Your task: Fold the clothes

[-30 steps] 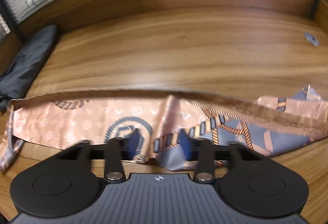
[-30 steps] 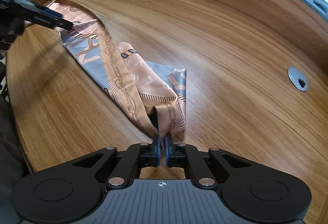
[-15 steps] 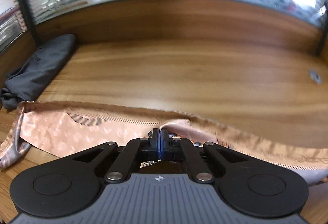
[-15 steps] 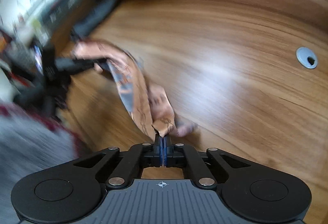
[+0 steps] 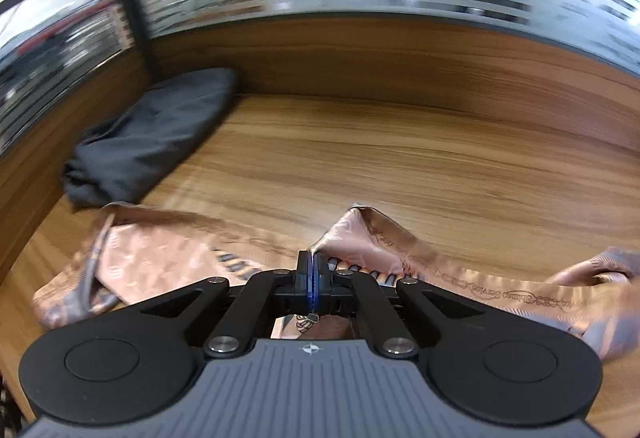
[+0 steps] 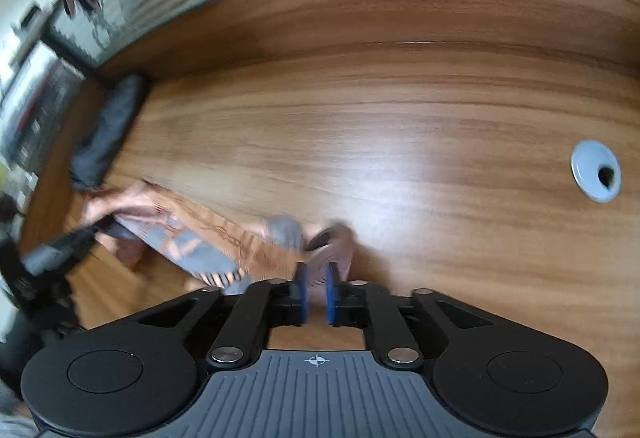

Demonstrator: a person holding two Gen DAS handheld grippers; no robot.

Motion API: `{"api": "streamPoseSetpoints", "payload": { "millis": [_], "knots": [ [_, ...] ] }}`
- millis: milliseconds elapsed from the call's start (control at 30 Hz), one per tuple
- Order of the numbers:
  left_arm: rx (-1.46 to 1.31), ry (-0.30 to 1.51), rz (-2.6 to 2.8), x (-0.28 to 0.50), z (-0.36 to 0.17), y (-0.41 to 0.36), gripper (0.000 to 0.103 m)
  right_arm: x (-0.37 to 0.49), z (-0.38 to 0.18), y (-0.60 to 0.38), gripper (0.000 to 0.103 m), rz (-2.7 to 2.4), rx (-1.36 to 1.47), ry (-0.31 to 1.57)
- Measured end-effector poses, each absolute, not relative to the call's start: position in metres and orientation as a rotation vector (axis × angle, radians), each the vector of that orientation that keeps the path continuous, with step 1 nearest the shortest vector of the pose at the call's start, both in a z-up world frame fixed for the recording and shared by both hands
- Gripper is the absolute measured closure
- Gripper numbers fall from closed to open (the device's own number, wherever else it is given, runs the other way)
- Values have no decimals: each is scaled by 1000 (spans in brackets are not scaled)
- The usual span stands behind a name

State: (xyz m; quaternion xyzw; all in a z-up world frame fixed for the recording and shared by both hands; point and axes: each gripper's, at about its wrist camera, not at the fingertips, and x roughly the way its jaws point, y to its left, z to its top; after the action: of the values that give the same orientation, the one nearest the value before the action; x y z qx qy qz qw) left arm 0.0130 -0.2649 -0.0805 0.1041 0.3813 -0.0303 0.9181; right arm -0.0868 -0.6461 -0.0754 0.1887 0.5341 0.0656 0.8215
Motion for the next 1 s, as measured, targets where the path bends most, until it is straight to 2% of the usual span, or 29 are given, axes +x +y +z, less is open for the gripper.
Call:
{"api": "streamPoseSetpoints", "payload": {
  "millis": [67, 133, 167, 367, 533, 800, 1000],
  "knots": [
    [172, 800, -8, 22, -78, -250, 103, -87, -81, -640, 73, 126, 347, 1130],
    [134, 813, 40, 30, -76, -234, 103, -92, -88, -633, 56, 125, 297, 1117],
    [121, 817, 60, 34, -75, -226, 103, -96, -92, -631, 55, 128, 277, 1108],
    [71, 861, 148, 46, -77, -181, 103, -107, -128, -604, 56, 153, 215, 1064],
    [64, 895, 170, 46, -81, -155, 103, -95, -138, -581, 56, 227, 156, 1004],
    [47, 926, 147, 43, -80, -139, 103, -12, -120, -543, 56, 431, 24, 955],
    [26, 937, 144, 45, -81, -138, 103, 42, -139, -502, 56, 587, -114, 1004]
  ]
}}
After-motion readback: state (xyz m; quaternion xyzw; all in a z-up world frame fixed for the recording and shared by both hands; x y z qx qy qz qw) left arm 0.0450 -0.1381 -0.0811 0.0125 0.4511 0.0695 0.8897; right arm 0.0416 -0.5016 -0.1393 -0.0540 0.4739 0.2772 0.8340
